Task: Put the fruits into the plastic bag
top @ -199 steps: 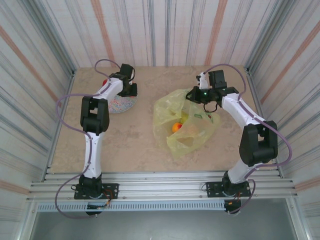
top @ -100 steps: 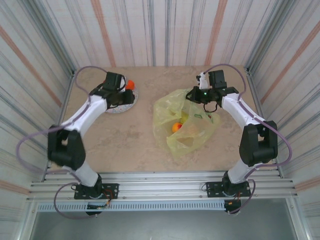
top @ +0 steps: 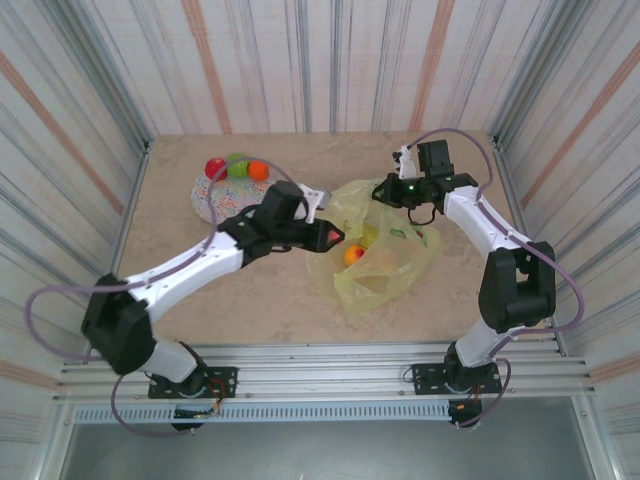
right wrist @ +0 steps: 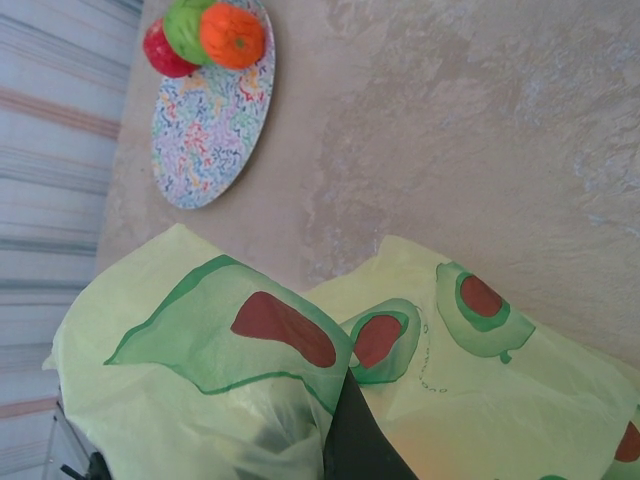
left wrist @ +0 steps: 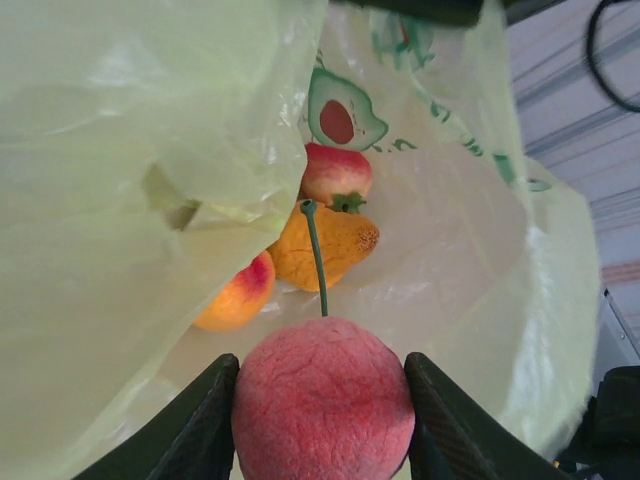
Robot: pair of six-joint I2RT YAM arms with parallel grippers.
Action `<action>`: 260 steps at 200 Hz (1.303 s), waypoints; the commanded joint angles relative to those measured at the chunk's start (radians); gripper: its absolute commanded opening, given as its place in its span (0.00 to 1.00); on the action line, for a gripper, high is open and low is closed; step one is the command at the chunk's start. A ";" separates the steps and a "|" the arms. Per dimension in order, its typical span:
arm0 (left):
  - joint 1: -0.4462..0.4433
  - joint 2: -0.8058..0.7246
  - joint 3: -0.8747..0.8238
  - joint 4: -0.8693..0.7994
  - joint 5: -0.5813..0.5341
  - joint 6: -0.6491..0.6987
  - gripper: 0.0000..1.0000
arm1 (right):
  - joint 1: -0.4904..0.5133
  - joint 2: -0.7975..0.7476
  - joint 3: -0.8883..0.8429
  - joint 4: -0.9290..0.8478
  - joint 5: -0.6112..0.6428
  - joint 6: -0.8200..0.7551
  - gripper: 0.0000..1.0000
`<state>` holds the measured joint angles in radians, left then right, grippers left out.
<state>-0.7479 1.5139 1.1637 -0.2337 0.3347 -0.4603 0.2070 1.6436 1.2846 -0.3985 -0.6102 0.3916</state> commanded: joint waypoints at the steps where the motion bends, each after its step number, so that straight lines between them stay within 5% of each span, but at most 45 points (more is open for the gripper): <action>1: -0.010 0.100 0.080 0.073 0.043 -0.020 0.45 | -0.009 -0.025 0.024 -0.037 -0.031 -0.011 0.00; 60: -0.042 0.326 0.234 0.144 0.110 -0.021 0.45 | -0.006 -0.036 0.016 -0.038 -0.041 0.002 0.00; 99: -0.048 0.391 0.198 0.309 0.065 -0.166 0.46 | -0.017 -0.047 -0.013 0.049 -0.066 0.075 0.00; 133: -0.056 0.476 0.231 0.382 -0.018 -0.244 0.50 | -0.024 -0.045 -0.039 0.130 -0.098 0.147 0.00; 172: -0.065 0.613 0.325 0.431 0.044 -0.299 0.60 | -0.027 -0.044 -0.042 0.137 -0.099 0.160 0.00; 207: -0.061 0.588 0.307 0.408 0.049 -0.270 0.74 | -0.038 -0.054 -0.045 0.108 -0.090 0.138 0.00; 260: -0.037 0.454 0.186 0.399 0.082 -0.251 0.79 | -0.061 -0.057 -0.040 0.069 -0.083 0.091 0.00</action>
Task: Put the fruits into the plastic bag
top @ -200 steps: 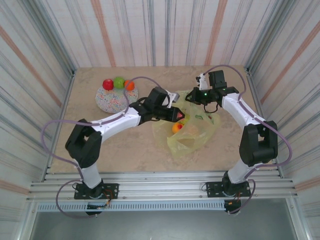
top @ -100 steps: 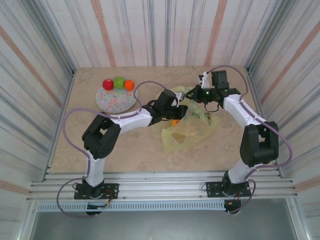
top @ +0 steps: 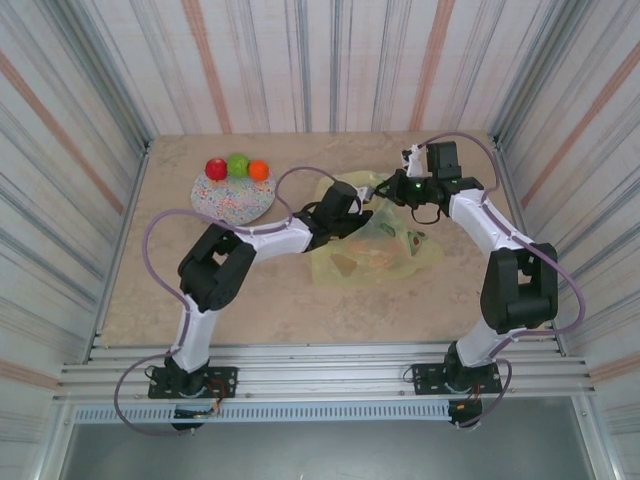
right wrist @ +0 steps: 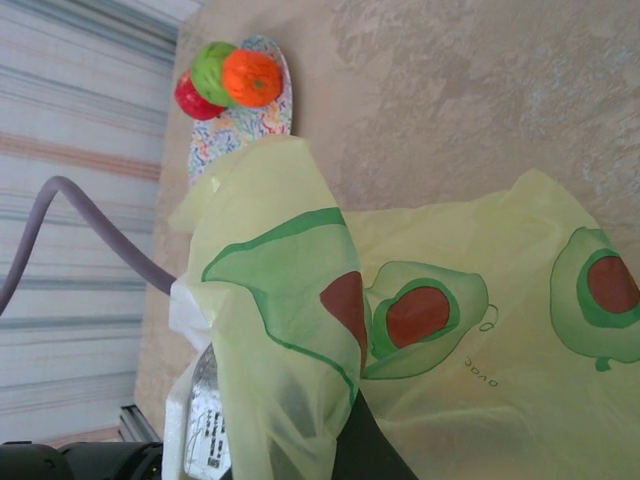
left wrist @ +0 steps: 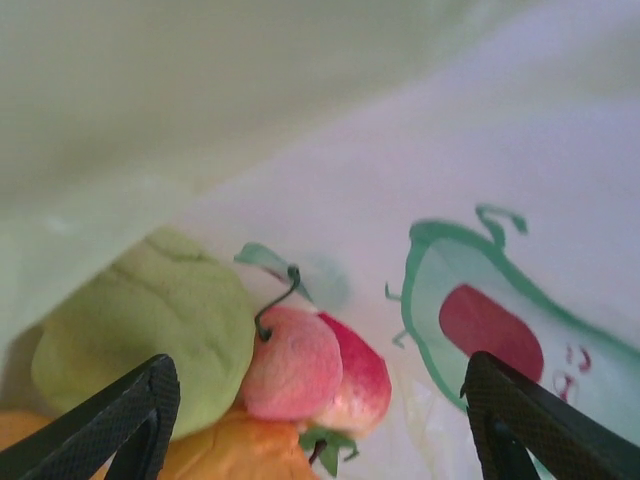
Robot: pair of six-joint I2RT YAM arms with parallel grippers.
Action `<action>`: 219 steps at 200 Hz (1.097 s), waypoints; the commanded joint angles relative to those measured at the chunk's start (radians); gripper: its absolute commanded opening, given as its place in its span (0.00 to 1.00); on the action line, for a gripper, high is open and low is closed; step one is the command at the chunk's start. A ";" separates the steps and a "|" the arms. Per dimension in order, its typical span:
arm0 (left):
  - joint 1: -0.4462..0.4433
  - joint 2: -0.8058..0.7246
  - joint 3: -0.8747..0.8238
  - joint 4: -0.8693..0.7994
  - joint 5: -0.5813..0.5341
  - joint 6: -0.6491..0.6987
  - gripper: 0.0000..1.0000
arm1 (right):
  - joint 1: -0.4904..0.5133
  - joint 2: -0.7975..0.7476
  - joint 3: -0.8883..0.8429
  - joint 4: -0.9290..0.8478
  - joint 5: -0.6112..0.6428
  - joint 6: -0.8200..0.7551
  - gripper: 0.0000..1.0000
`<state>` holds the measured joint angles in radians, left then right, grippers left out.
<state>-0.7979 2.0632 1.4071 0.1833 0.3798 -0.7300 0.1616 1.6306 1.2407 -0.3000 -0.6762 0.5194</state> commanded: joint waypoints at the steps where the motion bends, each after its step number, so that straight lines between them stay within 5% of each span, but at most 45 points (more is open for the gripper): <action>1: 0.014 -0.100 -0.060 -0.018 0.037 0.020 0.79 | -0.016 -0.044 0.004 -0.032 -0.017 -0.038 0.00; 46: 0.061 -0.279 -0.167 -0.076 0.041 0.107 0.81 | -0.032 -0.045 0.036 -0.170 0.003 -0.185 0.00; 127: 0.147 -0.476 -0.164 -0.298 0.025 0.349 0.82 | -0.016 -0.061 -0.015 -0.119 -0.035 -0.196 0.00; 191: 0.234 -0.623 -0.152 -0.396 0.177 0.518 0.84 | -0.016 -0.057 -0.012 -0.127 -0.008 -0.192 0.00; 219: 0.299 -0.703 -0.159 -0.461 0.059 0.540 0.86 | -0.016 -0.060 -0.010 -0.122 -0.005 -0.191 0.00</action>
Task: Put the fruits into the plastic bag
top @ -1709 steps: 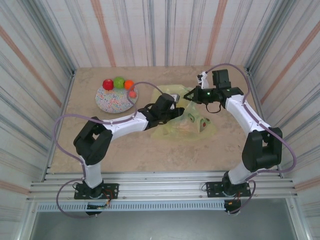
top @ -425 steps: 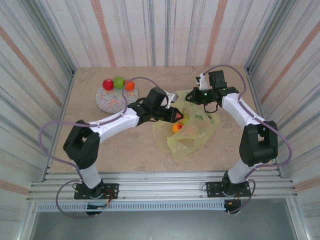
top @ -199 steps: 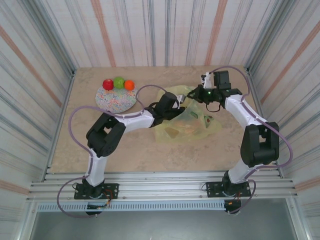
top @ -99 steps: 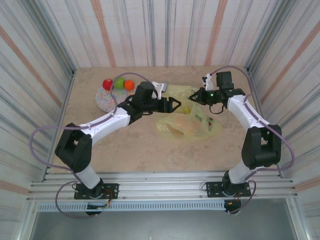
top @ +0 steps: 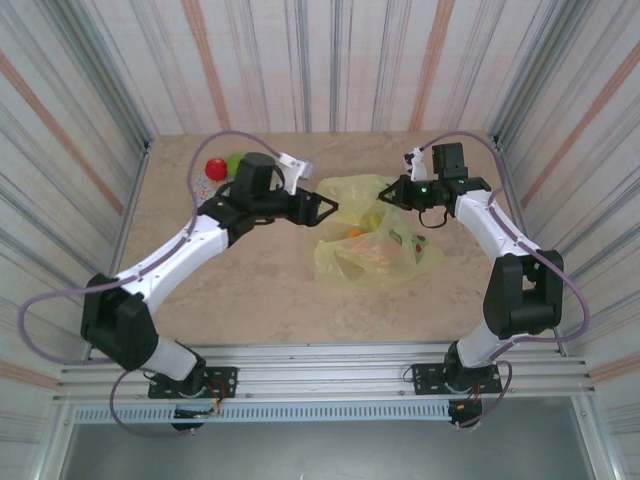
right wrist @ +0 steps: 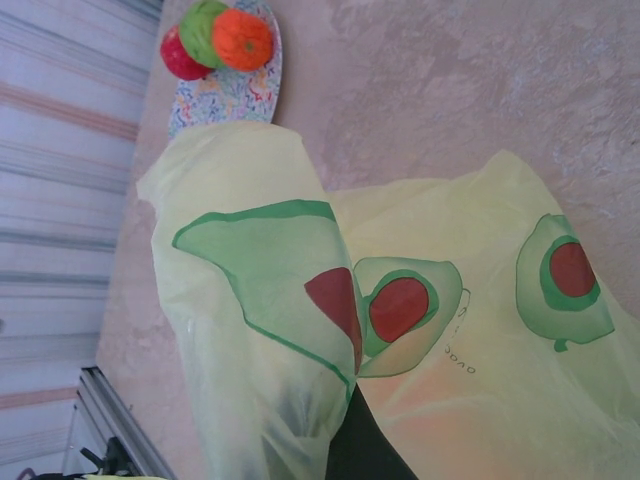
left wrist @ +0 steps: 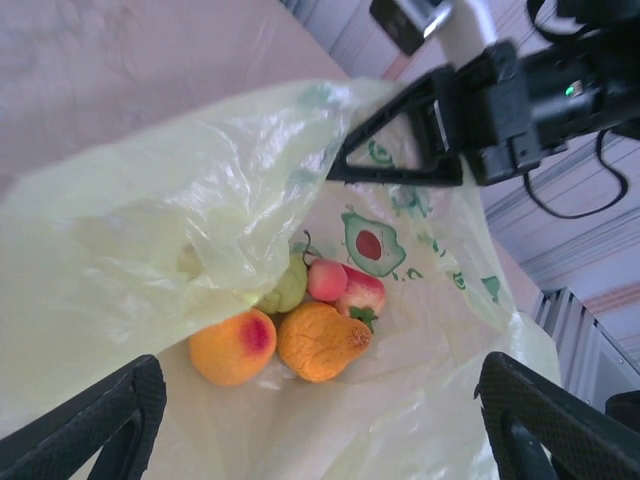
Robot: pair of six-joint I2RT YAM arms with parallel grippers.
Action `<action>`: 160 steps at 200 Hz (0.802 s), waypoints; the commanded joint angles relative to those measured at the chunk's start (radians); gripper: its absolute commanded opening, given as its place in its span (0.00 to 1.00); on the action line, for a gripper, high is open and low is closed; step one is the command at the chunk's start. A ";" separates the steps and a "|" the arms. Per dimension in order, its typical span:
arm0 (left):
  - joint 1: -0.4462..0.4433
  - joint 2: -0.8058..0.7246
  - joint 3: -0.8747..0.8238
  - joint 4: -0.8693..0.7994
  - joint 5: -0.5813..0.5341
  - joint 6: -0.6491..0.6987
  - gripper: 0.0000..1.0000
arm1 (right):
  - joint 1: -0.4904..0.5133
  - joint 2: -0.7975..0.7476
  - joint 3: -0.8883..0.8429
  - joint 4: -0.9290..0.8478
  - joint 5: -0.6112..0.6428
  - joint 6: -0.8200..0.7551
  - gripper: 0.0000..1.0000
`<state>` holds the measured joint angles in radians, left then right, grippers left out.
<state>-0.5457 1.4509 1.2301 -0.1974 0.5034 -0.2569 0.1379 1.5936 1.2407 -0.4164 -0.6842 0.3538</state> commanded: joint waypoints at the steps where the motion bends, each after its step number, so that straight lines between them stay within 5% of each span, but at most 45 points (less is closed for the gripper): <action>1: 0.050 -0.094 0.019 -0.083 -0.075 0.066 0.86 | 0.008 -0.024 -0.010 -0.005 0.003 -0.026 0.00; 42: 0.248 -0.161 0.009 -0.165 -0.384 -0.079 0.92 | 0.015 -0.040 -0.015 0.026 0.003 -0.024 0.00; 88: 0.542 -0.053 0.019 -0.129 -0.340 -0.259 0.97 | 0.020 -0.025 -0.006 0.053 -0.005 -0.014 0.00; 160: 0.645 0.387 0.297 -0.171 -0.387 -0.272 0.98 | 0.031 0.006 0.021 0.063 -0.016 -0.007 0.00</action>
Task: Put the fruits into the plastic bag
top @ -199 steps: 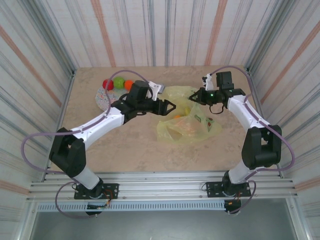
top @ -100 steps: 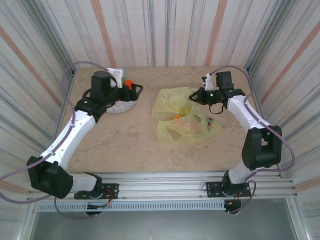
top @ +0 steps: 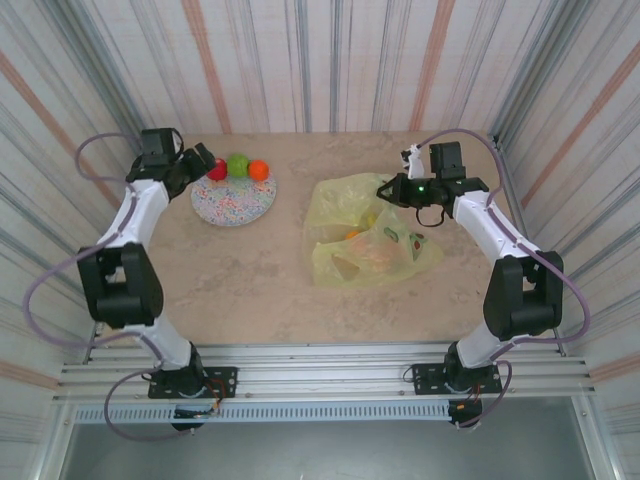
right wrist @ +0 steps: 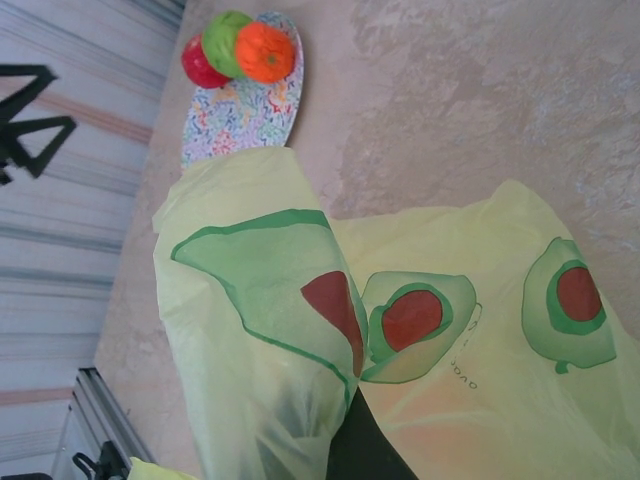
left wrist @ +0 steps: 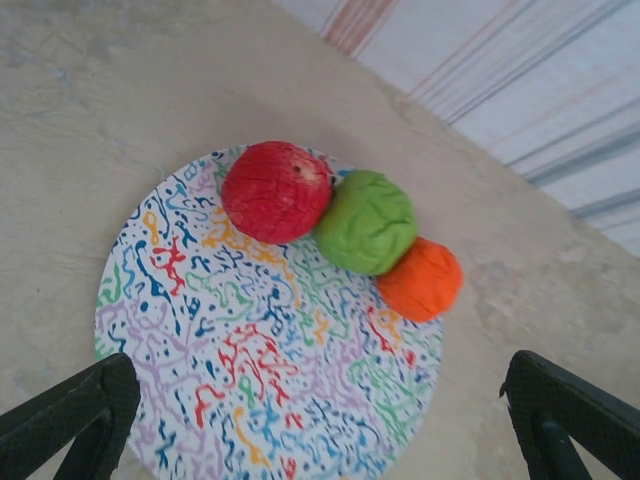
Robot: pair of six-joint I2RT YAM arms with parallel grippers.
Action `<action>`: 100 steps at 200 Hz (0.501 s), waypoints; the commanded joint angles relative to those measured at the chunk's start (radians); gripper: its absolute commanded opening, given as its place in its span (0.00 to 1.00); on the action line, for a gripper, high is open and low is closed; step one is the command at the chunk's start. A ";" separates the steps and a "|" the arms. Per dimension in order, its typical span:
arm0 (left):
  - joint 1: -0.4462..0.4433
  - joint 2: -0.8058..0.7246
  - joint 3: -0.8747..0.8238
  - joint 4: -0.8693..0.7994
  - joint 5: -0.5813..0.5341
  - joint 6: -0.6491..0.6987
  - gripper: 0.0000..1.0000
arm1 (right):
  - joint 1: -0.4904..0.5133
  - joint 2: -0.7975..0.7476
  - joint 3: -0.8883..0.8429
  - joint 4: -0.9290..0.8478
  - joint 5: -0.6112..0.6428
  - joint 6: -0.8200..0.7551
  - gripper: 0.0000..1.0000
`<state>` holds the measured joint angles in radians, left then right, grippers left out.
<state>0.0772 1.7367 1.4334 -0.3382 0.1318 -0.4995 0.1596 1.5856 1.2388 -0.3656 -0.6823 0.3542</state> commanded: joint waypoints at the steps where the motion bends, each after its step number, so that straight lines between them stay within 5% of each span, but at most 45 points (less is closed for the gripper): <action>1: 0.023 0.107 0.099 -0.032 -0.014 -0.030 0.98 | 0.009 0.013 0.023 0.012 -0.017 -0.007 0.00; 100: 0.042 0.490 0.411 -0.049 0.085 -0.120 0.95 | 0.013 0.036 0.062 -0.025 -0.008 -0.011 0.00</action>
<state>0.1120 2.1693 1.7748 -0.3695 0.1707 -0.5835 0.1642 1.6100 1.2636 -0.3706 -0.6815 0.3542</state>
